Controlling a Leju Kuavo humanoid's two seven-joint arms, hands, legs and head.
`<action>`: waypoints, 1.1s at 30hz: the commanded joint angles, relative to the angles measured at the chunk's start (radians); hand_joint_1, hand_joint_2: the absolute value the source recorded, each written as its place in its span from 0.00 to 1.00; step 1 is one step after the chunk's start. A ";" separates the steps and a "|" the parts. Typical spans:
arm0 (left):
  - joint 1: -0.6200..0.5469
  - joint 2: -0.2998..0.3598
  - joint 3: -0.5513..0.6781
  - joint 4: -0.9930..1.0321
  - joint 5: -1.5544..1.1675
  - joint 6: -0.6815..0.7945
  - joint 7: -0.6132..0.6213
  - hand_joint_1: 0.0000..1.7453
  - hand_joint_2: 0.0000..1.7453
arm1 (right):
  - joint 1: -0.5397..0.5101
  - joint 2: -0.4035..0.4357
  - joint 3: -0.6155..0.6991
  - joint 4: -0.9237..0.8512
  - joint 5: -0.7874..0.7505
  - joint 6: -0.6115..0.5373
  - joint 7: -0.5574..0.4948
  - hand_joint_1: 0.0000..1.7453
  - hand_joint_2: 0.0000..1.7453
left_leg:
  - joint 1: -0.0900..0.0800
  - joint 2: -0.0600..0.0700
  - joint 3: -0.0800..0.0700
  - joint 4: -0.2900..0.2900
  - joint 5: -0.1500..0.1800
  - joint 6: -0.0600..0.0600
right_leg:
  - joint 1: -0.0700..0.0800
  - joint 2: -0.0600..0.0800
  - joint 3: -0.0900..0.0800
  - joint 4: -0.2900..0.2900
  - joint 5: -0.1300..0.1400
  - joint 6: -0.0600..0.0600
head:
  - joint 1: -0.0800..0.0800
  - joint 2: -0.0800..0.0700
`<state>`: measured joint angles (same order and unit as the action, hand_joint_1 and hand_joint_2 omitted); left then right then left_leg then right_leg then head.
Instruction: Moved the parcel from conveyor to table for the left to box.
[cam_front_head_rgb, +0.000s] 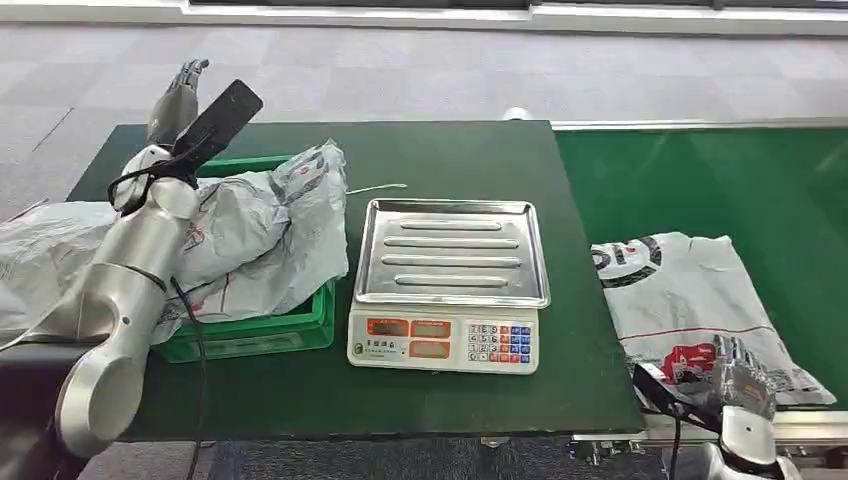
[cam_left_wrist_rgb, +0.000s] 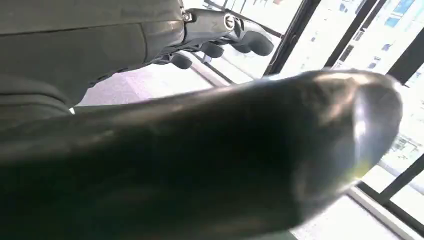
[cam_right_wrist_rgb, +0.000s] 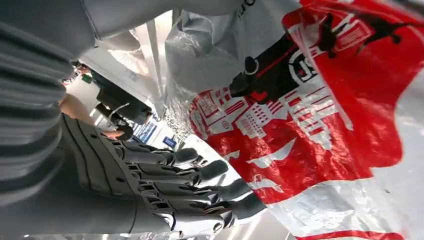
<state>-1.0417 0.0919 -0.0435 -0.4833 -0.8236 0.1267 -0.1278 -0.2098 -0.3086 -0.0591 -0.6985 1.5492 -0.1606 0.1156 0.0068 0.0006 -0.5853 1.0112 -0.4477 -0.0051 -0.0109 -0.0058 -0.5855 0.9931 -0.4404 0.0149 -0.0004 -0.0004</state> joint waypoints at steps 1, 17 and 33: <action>-0.074 -0.004 0.032 0.125 -0.003 0.002 0.002 0.00 0.00 | 0.017 0.014 -0.018 0.090 0.000 0.012 -0.004 0.00 1.00 | 0.001 -0.002 -0.001 -0.001 0.001 0.000 | 0.001 -0.002 0.000 -0.002 0.001 0.000 | 0.000 0.000; 0.569 -0.085 -0.211 -0.452 0.247 -0.127 -0.251 0.00 0.00 | 0.216 0.063 -0.063 -0.179 -0.032 -0.032 -0.045 1.00 1.00 | -0.003 -0.005 0.005 -0.006 -0.002 0.002 | -0.002 -0.004 0.007 -0.007 -0.002 0.002 | 0.000 0.000; 0.875 -0.138 -0.345 -0.651 0.316 -0.050 -0.263 0.00 0.00 | 0.016 0.188 -0.003 -0.242 0.022 -0.282 -0.007 1.00 1.00 | -0.002 0.012 0.005 -0.007 -0.012 -0.001 | -0.002 0.013 0.000 -0.004 -0.007 0.000 | 0.000 0.000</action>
<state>-0.2792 -0.0435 -0.3361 -1.0711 -0.5253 0.0560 -0.3715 -0.1119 -0.2419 -0.0855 -0.8370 1.5709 -0.3267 0.1179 0.0051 0.0034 -0.5861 1.0082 -0.4593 -0.0054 -0.0123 -0.0030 -0.5858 0.9931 -0.4499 0.0161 0.0000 0.0000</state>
